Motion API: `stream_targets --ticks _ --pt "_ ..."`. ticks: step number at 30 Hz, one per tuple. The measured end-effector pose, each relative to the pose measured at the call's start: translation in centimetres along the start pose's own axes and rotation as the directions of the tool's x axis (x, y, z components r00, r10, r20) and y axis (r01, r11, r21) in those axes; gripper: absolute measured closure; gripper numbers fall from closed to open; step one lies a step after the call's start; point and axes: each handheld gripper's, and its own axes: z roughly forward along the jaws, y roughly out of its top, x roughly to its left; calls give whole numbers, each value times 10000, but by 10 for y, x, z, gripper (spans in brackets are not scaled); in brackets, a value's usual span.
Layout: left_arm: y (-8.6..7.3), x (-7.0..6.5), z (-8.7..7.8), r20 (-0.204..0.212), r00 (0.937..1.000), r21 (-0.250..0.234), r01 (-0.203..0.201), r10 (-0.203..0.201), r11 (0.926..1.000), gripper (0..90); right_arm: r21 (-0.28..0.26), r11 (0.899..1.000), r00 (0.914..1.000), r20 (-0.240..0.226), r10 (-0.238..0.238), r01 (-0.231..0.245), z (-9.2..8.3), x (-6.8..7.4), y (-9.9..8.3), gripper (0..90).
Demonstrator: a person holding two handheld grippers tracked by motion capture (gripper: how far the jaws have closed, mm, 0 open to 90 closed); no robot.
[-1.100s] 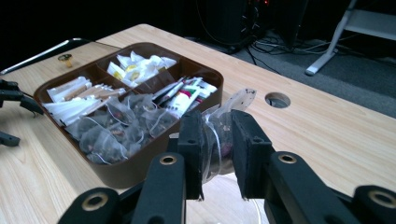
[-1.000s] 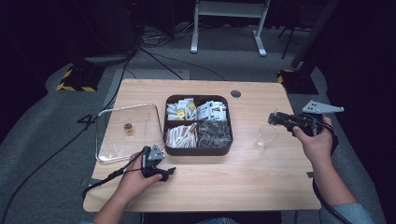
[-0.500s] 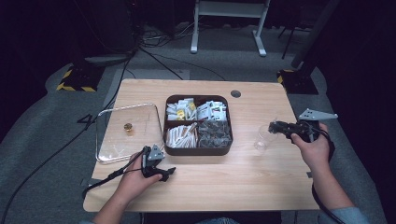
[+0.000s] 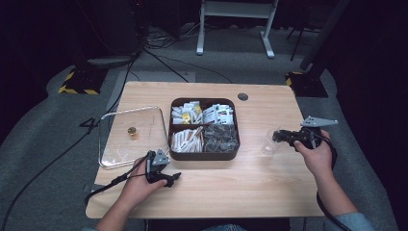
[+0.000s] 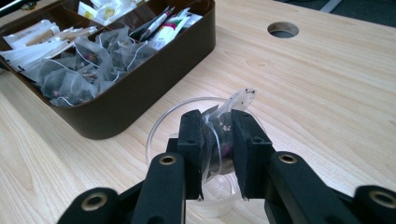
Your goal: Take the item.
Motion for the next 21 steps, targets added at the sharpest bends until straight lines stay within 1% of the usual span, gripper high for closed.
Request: stream_targets --ticks 5,6,8,12,13,16,21 --pt "0 0 0 -2 10000 -2 -1 1 10000 197 89 10000 10000 -8 -14 14 4 0 -2 736" --pt "0 0 0 -4 10000 -4 2 -2 10000 197 87 10000 10000 2 -6 6 5 -1 -2 721" --pt "0 0 0 -3 10000 -6 5 -5 10000 197 34 9999 9999 33 151 -151 5 -1 -3 650" --pt "0 0 0 -4 10000 -2 2 -2 10000 197 -314 9994 9998 122 181 -177 3 -1 -2 592" --pt "0 0 0 -2 10000 -3 2 -2 10000 197 -330 9992 9996 149 221 -216 1 0 -2 586" --pt "0 0 0 -2 10000 -4 2 -2 10000 197 -421 9991 9997 205 104 -95 -1 2 0 566" --pt "0 0 0 -18 10000 -2 15 -15 10000 197 -691 9975 9999 60 -154 158 -7 12 6 523"
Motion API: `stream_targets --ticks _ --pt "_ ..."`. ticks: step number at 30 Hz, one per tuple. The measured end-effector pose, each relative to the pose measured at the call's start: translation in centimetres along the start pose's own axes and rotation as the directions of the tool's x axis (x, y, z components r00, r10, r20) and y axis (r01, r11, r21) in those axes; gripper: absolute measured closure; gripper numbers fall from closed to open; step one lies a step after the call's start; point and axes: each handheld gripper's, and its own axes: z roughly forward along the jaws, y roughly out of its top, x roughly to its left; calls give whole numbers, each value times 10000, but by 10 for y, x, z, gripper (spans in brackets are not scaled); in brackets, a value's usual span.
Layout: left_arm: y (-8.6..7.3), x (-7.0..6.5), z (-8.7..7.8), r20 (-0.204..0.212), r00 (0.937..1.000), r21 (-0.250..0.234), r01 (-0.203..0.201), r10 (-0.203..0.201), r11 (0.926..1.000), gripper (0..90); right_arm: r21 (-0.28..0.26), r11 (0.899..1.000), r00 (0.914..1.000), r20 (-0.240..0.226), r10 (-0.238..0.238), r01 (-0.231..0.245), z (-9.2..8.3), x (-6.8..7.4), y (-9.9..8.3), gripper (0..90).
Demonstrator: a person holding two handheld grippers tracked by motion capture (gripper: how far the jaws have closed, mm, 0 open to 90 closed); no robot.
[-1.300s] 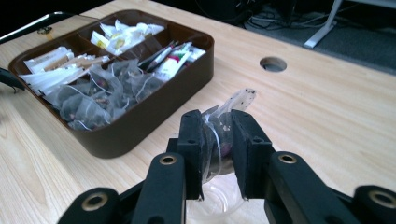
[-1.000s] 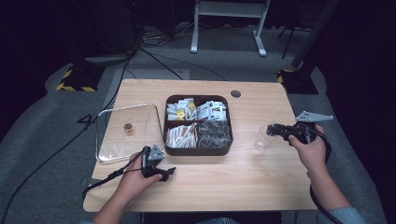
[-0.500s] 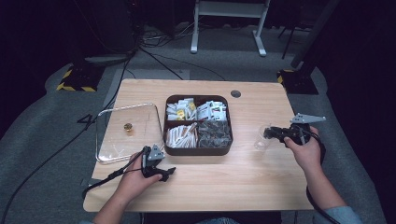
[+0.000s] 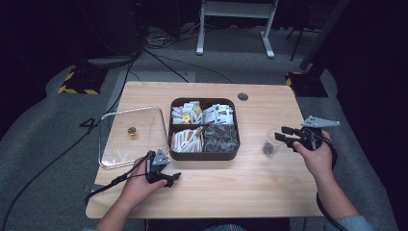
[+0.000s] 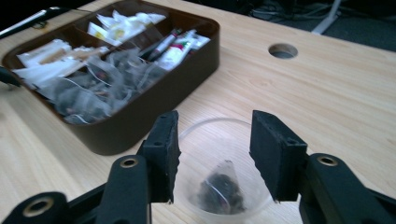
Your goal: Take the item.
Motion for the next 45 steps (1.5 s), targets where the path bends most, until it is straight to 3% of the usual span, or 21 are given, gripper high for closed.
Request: stream_targets --ticks 4,7,13,17,26,31,37,45 --pt "0 -2 -1 -78 9999 62 135 -134 9999 211 -346 9990 9992 -278 -304 294 -6 14 4 492" --pt "2 -1 -5 -124 9997 242 199 -196 9995 291 -533 9977 9968 -655 -449 414 -10 25 3 467" --pt "4 0 -10 133 9990 488 426 -433 9979 334 -688 9949 9866 -1407 -823 732 -13 46 -10 424" --pt "6 2 -16 98 9983 13 573 -573 9984 338 -205 9942 9837 -1439 -1077 1059 -8 54 -19 416" --pt "5 1 -18 -427 9988 214 259 -250 9994 339 608 9909 9742 -1996 -1055 1197 14 65 -46 444" --pt "5 1 -19 -460 9984 183 348 -339 9992 340 855 9884 9729 -2057 -1059 1256 29 69 -60 450" --pt "6 2 -19 -496 9984 188 285 -276 9994 340 1156 9851 9789 -1748 -1057 1270 43 69 -75 422" --pt "7 3 -25 -549 9978 -271 364 -379 9990 338 1448 9755 9795 -1394 -1456 1656 52 73 -83 376"
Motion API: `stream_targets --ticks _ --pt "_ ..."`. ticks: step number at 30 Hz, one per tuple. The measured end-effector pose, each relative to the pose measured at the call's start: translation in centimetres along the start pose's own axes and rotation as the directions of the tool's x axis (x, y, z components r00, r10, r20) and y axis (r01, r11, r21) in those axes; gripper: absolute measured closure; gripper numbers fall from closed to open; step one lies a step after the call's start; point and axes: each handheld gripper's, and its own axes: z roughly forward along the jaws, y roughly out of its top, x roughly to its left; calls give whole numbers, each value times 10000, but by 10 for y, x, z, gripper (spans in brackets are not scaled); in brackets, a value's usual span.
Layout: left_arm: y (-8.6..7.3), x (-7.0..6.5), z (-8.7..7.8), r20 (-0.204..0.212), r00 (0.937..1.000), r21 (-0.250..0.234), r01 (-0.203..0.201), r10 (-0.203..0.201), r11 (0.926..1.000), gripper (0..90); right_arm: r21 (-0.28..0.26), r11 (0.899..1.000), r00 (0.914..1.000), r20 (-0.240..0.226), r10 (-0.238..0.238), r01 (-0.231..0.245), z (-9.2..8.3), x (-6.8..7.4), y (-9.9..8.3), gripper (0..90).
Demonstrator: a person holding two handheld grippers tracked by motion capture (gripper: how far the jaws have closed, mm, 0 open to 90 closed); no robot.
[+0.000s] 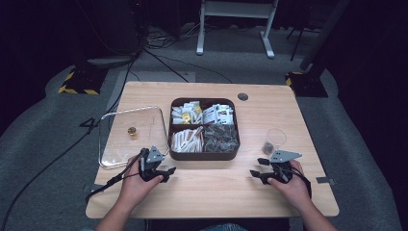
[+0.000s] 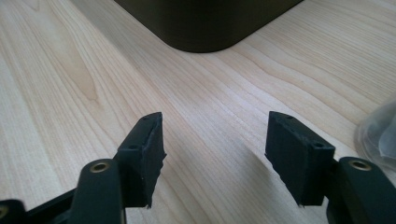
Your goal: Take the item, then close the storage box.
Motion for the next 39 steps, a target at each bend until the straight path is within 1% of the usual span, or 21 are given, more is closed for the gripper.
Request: stream_targets --ticks 4,5,7,9,10,11,14,17,18,20,21,22,23,27,29,30,32,35,38,39 --pt "2 3 -5 9 9998 -398 178 -177 9990 335 222 9998 10000 64 -19 17 5 0 -3 334" --pt "3 4 -6 -30 9999 -548 154 -156 9984 334 184 9997 9998 88 -158 156 6 -1 -5 332" --pt "3 7 -8 -280 9995 -769 134 -155 9970 330 191 9997 9998 105 -179 177 6 0 -5 329" --pt "4 10 -11 -506 9986 -863 106 -150 9962 327 198 9996 9997 138 -190 187 6 0 -4 327" --pt "5 11 -13 -526 9983 -944 180 -231 9954 326 200 9996 9997 135 -187 185 6 0 -4 326" --pt "6 13 -15 -571 9981 -996 155 -213 9949 326 199 9996 9997 132 -186 184 6 0 -4 326" --pt "8 17 -21 -606 9968 -1345 431 -516 9900 323 197 9996 9997 127 -186 183 7 0 -4 325" --pt "11 22 -30 -738 9957 -1615 436 -561 9859 323 201 9996 9998 133 -178 176 7 0 -4 324" --pt "13 24 -34 -934 9944 -1711 328 -493 9847 321 197 9996 9997 133 -184 181 7 0 -4 324" --pt "16 28 -41 -1123 9918 -1881 391 -611 9814 321 201 9996 9998 132 -179 176 7 0 -4 324" --pt "17 31 -44 -1200 9901 -1974 481 -729 9791 320 200 9996 9997 136 -185 182 7 0 -4 324" --pt "18 33 -47 -1202 9882 -2029 692 -949 9767 318 201 9996 9997 137 -180 178 7 0 -4 324" --pt "19 37 -50 -1283 9860 -2031 788 -1063 9760 316 202 9996 9997 135 -179 176 7 0 -4 324" --pt "22 54 -60 -1665 9729 -2021 1259 -1607 9712 315 197 9996 9997 138 -183 181 7 0 -4 324" --pt "22 64 -64 -1829 9674 -2094 1355 -1749 9684 315 199 9996 9997 138 -181 178 7 0 -4 324" --pt "23 69 -66 -1882 9655 -2039 1410 -1801 9688 315 198 9996 9997 137 -185 183 7 0 -4 324" --pt "23 77 -68 -1958 9624 -1956 1501 -1885 9691 317 198 9996 9997 138 -183 180 7 0 -4 324" --pt "24 89 -68 -2133 9575 -1939 1532 -1940 9690 319 198 9996 9997 137 -181 178 7 0 -4 324" --pt "23 101 -61 -2105 9541 -1833 1758 -2133 9672 315 194 9997 9997 147 -177 174 7 0 -4 324" --pt "23 104 -59 -2215 9516 -1798 1751 -2132 9680 312 196 9997 9997 156 -181 178 7 0 -5 324"
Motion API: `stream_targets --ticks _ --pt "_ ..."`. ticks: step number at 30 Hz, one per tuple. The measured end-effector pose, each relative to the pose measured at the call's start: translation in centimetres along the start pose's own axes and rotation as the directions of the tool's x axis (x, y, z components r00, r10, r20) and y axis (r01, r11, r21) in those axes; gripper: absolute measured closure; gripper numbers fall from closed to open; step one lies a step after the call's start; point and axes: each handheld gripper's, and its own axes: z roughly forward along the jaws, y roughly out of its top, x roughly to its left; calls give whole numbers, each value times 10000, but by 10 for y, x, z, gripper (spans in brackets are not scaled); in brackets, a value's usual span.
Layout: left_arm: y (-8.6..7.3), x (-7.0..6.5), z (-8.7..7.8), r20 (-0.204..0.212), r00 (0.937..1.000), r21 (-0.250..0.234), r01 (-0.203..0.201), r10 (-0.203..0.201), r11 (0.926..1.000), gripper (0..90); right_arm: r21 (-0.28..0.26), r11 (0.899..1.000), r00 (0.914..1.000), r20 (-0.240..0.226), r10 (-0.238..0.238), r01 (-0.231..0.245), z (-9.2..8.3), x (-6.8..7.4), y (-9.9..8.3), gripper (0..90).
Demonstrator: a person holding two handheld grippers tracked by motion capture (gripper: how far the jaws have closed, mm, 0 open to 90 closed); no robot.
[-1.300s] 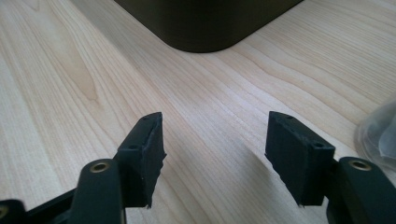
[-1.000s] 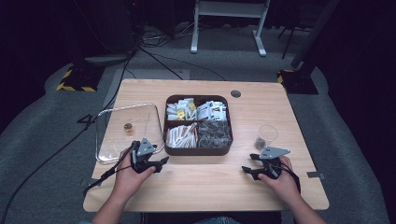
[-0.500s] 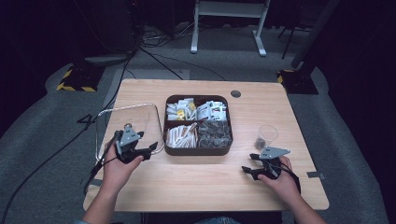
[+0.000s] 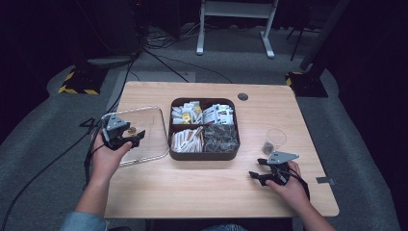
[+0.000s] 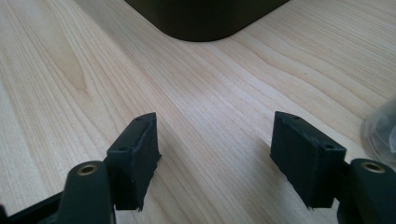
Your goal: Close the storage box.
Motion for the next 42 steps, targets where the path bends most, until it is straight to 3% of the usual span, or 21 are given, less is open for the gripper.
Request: stream_targets --ticks 7,13,18,24,28,36,42 --pt "-3 20 20 -466 9980 514 457 -434 9976 314 4 10000 10000 29 30 -30 0 0 0 324" --pt "-11 34 39 -750 9940 1181 884 -799 9891 354 2 10000 10000 37 36 -36 0 1 0 325" --pt "-12 35 51 -864 9930 1579 940 -811 9830 388 3 10000 10000 36 38 -38 0 1 0 325" --pt "-14 37 60 -907 9887 1599 1328 -1194 9782 421 0 10000 10000 35 38 -38 0 1 0 325" --pt "-15 37 60 -1048 9867 1601 1403 -1245 9771 427 2 10000 10000 36 37 -37 0 1 0 325" --pt "-28 39 72 -1114 9843 2152 1582 -1367 9637 457 3 10000 10000 38 36 -36 0 1 0 325" --pt "-29 40 74 -1313 9866 1977 1215 -966 9727 565 2 10000 10000 36 38 -38 0 1 0 324"
